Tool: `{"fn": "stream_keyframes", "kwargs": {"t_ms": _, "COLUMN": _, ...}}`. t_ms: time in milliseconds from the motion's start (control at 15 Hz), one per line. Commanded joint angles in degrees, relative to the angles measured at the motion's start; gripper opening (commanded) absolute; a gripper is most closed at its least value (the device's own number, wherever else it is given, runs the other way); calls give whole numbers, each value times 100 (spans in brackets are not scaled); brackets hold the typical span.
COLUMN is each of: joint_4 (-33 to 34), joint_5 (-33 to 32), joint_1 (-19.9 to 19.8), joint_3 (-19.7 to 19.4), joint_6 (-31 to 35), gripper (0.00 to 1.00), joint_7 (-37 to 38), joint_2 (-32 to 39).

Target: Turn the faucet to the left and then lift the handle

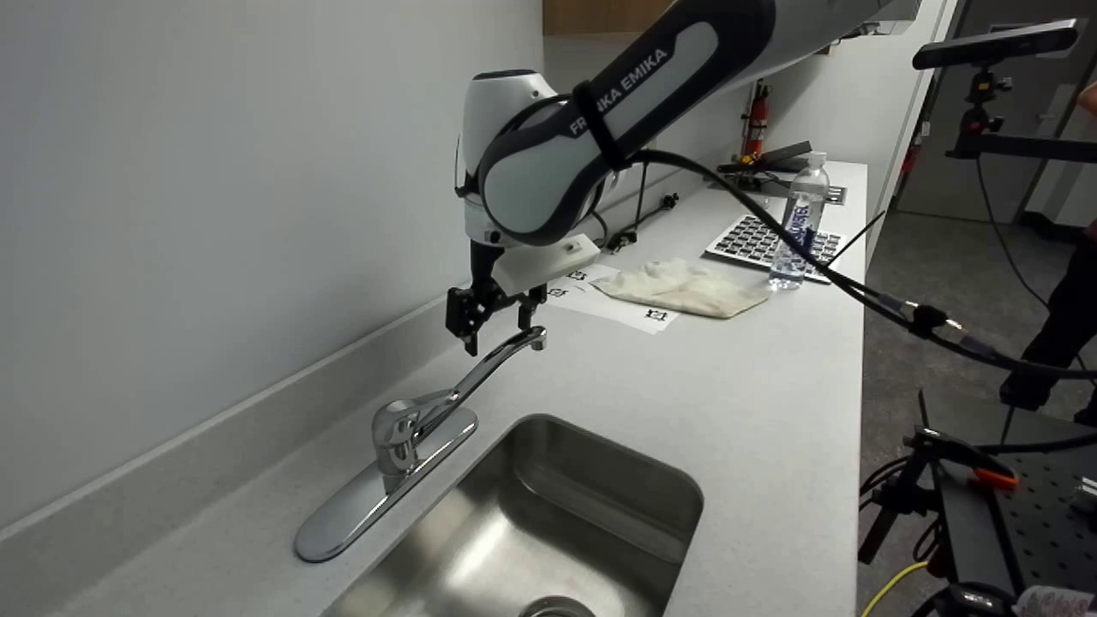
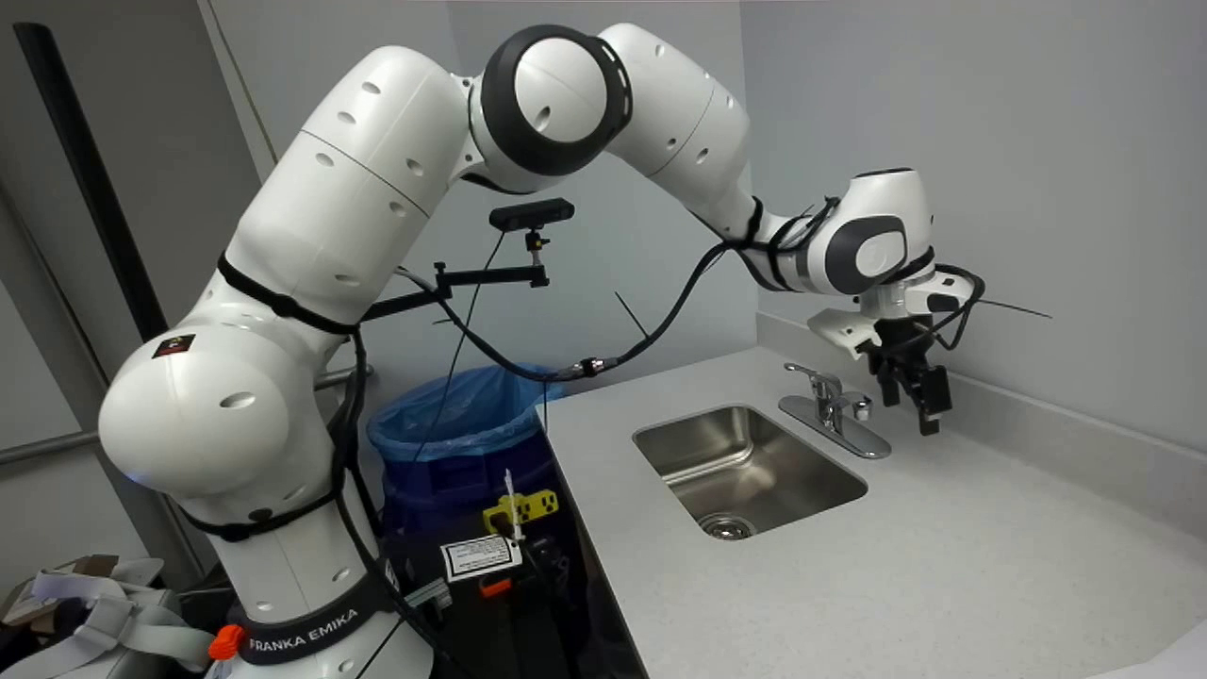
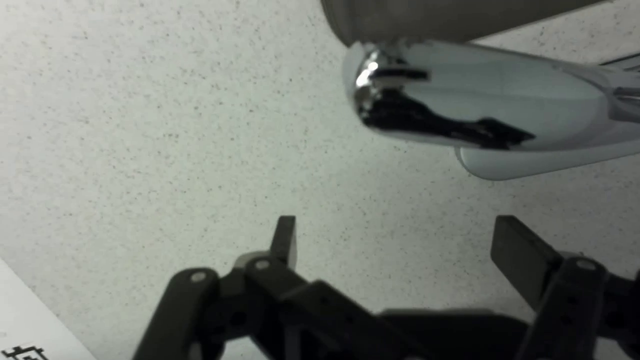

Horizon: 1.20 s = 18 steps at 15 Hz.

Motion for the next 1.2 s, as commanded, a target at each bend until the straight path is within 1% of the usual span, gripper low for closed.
{"fn": "stream_keyframes", "kwargs": {"t_ms": 0, "joint_4": -236, "joint_5": -187, "joint_1": 6, "joint_3": -29, "joint_6": -268, "gripper": 100, "joint_7": -61, "joint_2": -249}}
{"fn": "stream_keyframes", "kwargs": {"t_ms": 333, "joint_4": -683, "joint_5": -279, "joint_1": -34, "joint_3": 49, "joint_6": -416, "gripper": 100, "joint_7": -325, "joint_2": -583}}
{"fn": "stream_keyframes", "kwargs": {"t_ms": 933, "joint_4": -1899, "joint_5": -575, "joint_1": -75, "joint_3": 175, "joint_6": -441, "gripper": 100, "joint_7": -1040, "joint_2": -1461}}
{"fn": "stream_keyframes", "kwargs": {"t_ms": 1133, "joint_4": -2196, "joint_5": -661, "joint_1": -81, "joint_3": 254, "joint_6": -424, "gripper": 100, "joint_7": -1249, "joint_2": -1648}}
